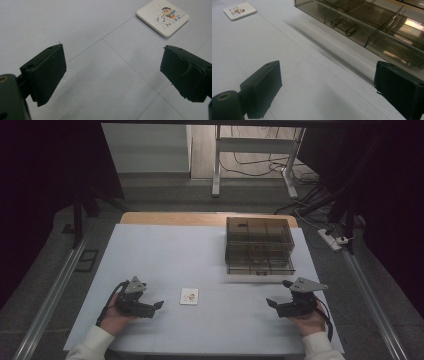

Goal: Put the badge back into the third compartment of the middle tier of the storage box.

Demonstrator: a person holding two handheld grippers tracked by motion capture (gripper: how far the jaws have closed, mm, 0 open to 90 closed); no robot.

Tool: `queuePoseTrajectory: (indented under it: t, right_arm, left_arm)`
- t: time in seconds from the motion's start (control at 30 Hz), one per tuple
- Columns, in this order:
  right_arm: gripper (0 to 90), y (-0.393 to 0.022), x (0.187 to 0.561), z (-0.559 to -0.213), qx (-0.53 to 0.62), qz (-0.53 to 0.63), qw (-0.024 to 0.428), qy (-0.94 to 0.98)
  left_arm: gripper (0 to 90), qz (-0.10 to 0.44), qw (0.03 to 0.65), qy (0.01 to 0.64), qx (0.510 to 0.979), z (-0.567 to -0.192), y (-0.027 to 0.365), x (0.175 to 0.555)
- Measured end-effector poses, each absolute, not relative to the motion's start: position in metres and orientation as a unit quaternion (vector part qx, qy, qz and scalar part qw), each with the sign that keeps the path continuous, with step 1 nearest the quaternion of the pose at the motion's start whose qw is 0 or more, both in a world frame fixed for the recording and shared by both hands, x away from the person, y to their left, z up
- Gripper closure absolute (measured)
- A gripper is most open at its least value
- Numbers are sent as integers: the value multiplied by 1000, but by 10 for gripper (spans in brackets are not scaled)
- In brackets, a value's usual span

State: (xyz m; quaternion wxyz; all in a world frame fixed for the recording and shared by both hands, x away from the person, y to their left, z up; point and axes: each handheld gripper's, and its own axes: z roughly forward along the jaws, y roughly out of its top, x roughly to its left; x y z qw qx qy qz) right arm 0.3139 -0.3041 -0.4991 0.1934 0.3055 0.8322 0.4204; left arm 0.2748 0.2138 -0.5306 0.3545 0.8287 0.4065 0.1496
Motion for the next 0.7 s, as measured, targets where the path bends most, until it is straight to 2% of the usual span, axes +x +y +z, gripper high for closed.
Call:
queuePoseTrajectory:
  t: [0.7]
  right_arm:
    - [114, -298, 311, -501, 306, 416, 180, 837]
  left_arm:
    - [67, 148, 367, 400, 827, -530, 217, 272]
